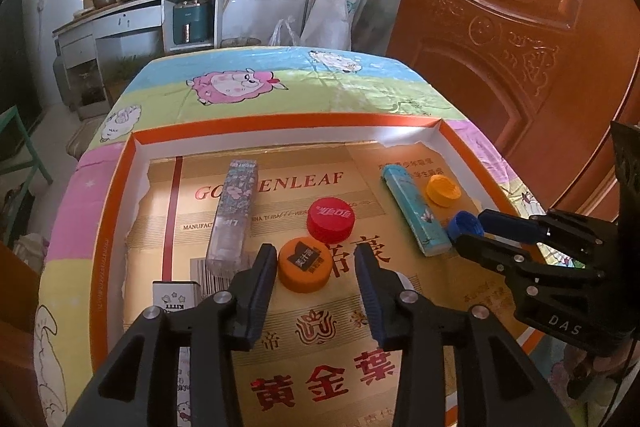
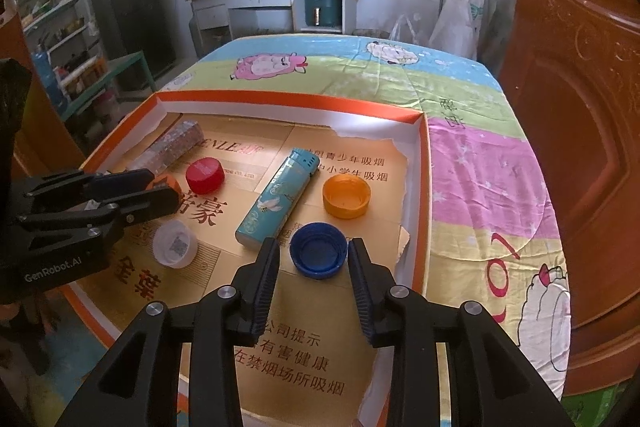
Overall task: Organize rigid objects
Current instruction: 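Lower the orange cap and blue cap into the tray box and open both tools, then withdraw both tools from the tray box toward the gold case and black cap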
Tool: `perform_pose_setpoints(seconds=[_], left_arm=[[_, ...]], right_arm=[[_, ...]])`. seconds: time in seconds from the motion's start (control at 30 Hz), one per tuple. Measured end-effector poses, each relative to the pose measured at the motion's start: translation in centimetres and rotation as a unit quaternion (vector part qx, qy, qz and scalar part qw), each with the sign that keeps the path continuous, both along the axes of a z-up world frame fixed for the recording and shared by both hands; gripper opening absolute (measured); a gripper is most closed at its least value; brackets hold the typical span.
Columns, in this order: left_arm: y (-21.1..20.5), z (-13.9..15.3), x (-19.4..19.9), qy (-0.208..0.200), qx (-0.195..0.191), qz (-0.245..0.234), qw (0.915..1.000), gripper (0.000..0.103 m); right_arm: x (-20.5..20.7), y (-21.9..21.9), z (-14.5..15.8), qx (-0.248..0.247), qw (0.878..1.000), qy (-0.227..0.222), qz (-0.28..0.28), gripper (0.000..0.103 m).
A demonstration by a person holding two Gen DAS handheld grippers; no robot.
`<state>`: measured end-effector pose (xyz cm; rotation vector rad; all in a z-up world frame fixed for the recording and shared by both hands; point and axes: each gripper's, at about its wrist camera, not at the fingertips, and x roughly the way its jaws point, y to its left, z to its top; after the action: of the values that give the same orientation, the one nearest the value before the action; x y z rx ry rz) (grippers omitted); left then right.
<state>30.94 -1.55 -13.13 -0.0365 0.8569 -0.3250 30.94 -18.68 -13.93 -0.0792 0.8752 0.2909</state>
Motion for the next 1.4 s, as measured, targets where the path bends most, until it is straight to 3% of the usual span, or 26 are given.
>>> perform_pose_setpoints(seconds=[0.53, 1.4], left_arm=[[-0.1, 2.0, -1.8, -0.018, -0.004, 0.001, 0.9998, 0.04], [1.5, 5.5, -7.5, -0.047, -0.006, 0.023, 0.9986, 0.04]], right_arm=[[-1.9, -0.6, 1.9, 0.009, 1.0, -0.011, -0.01, 0.036], [-8.4, -0.1, 5.7, 0.022, 0.999, -0.034, -0.017, 0.036]])
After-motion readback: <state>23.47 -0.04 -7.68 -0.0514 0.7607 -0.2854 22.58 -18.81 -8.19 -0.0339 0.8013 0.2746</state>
